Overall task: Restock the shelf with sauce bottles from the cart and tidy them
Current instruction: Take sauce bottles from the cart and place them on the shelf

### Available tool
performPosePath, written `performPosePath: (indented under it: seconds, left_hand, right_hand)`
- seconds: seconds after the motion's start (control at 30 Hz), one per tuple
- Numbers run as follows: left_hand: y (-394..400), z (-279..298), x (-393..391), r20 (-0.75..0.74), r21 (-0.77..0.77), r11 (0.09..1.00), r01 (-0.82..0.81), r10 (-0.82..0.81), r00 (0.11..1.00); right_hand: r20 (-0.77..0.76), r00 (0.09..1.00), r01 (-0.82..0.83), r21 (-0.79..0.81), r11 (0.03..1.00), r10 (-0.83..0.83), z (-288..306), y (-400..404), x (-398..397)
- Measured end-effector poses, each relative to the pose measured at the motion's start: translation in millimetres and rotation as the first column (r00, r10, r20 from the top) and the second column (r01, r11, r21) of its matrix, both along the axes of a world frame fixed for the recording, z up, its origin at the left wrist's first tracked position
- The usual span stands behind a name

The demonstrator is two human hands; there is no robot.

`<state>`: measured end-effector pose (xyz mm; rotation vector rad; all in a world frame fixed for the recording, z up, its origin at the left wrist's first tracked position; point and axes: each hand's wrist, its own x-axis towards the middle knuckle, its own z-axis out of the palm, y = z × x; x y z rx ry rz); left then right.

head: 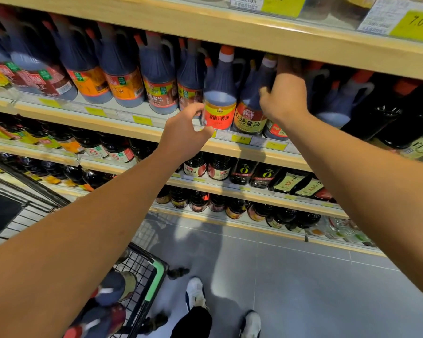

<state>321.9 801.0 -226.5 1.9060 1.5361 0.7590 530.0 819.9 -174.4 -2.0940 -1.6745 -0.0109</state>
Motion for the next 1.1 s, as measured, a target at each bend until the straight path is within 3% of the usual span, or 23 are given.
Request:
performPosePath:
  seconds: [0.13,0.3,0.53,0.83,1.1]
  left_hand:
    - [-9,-4,-4,-0.042,-0.025,1.0,-0.018,0.017,0.999]
    - [-53,-1,-13,-0.063,-0.034,0.997,-0.072,0.069,0.996]
    - [-165,-5,-31,-0.174,-0.146,0.979,-0.142,0.116,0.978]
    - [-303,-26,-74,-0.253,-0.219,0.915,-0.339,0.282,0.926]
    - [-399,-66,-150,-0.271,-0.249,0.822,-0.511,0.448,0.852]
  right_hand:
    - [0.079,0.996,-0.036,-0.036,0.999,0.039,-8,-19,3]
    - [-0.057,0.97,-0.238,0.004,0.971,0.238,-31,-74,-5]
    - [-0.072,0.9,-0.437,-0.162,0.885,0.431,-61,-170,-34]
    - [-0.005,0.746,-0.641,-0.273,0.717,0.666,-79,-260,-93]
    - [-0.158,0.538,-0.815,-0.349,0.463,0.828,-118,-305,-183]
